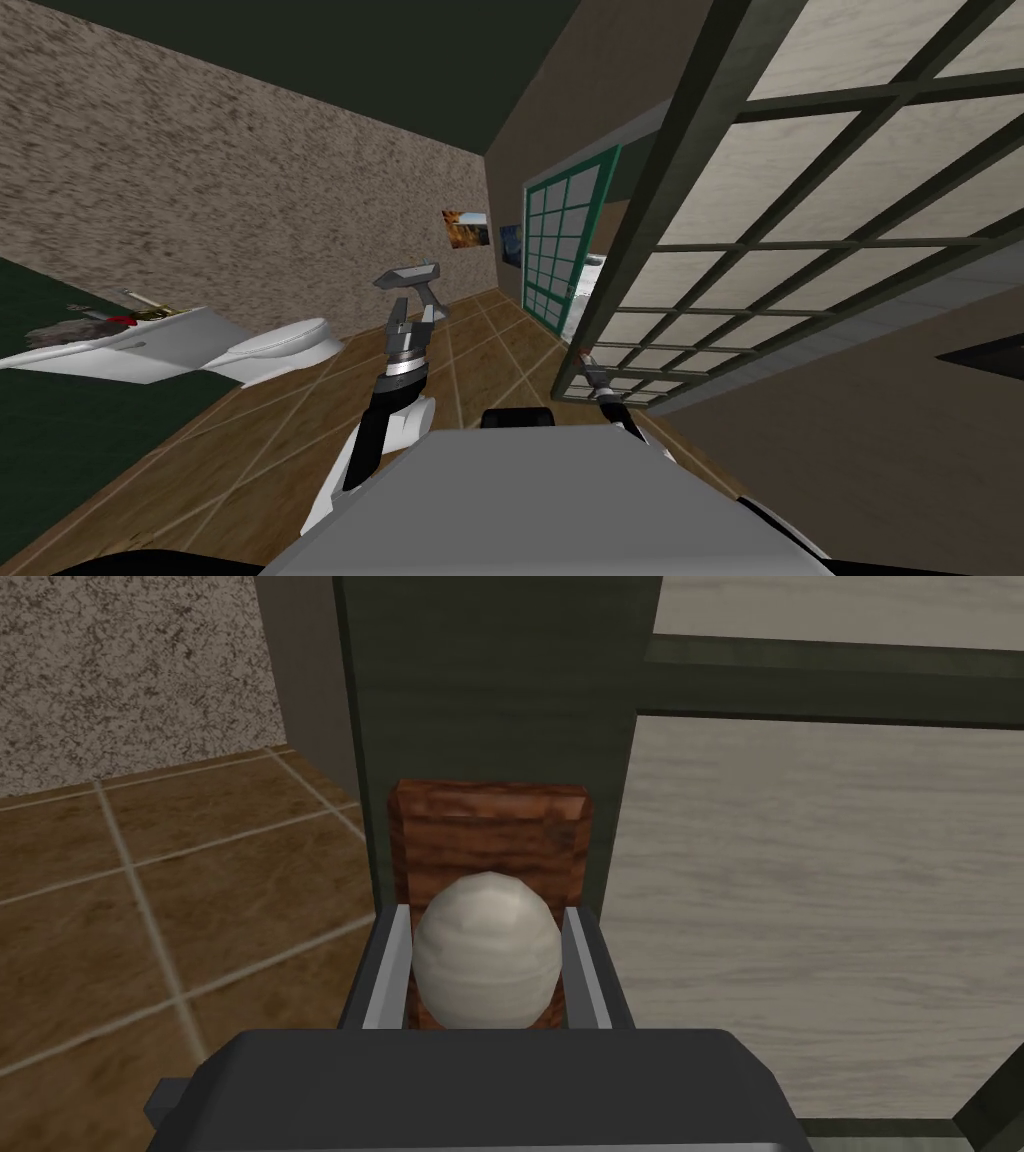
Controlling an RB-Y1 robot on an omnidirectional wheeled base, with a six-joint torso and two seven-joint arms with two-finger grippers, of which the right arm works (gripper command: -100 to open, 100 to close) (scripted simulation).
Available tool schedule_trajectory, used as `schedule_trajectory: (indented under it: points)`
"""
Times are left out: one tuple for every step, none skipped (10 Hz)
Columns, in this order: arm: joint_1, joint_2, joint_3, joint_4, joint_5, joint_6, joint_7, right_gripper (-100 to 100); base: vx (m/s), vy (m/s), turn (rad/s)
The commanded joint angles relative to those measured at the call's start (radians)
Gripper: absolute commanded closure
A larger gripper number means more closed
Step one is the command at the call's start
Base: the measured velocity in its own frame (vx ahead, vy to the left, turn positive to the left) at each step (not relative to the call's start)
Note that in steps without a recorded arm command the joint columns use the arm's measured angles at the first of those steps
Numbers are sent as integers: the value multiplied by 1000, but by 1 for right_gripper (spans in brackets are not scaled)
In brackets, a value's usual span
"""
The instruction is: Pull the door open
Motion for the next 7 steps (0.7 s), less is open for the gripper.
schedule_trajectory:
  points:
    - [9, -12, 12, 1, 9, -18, -16, 100, -125, -9, 84]
    - [16, -19, 19, 1, 15, -29, -26, 100, -210, -62, 119]
    - [23, -28, 28, 1, 22, -43, -38, 100, -192, -58, 116]
    - [30, -37, 37, 2, 30, -57, -50, 100, -213, -44, 103]
    - [38, -47, 46, 2, 37, -71, -63, 100, -221, -37, 78]
    - [45, -56, 55, 3, 44, -85, -75, 100, -193, -56, 107]
    - [51, -64, 63, 3, 51, -97, -85, 100, -195, -60, 83]
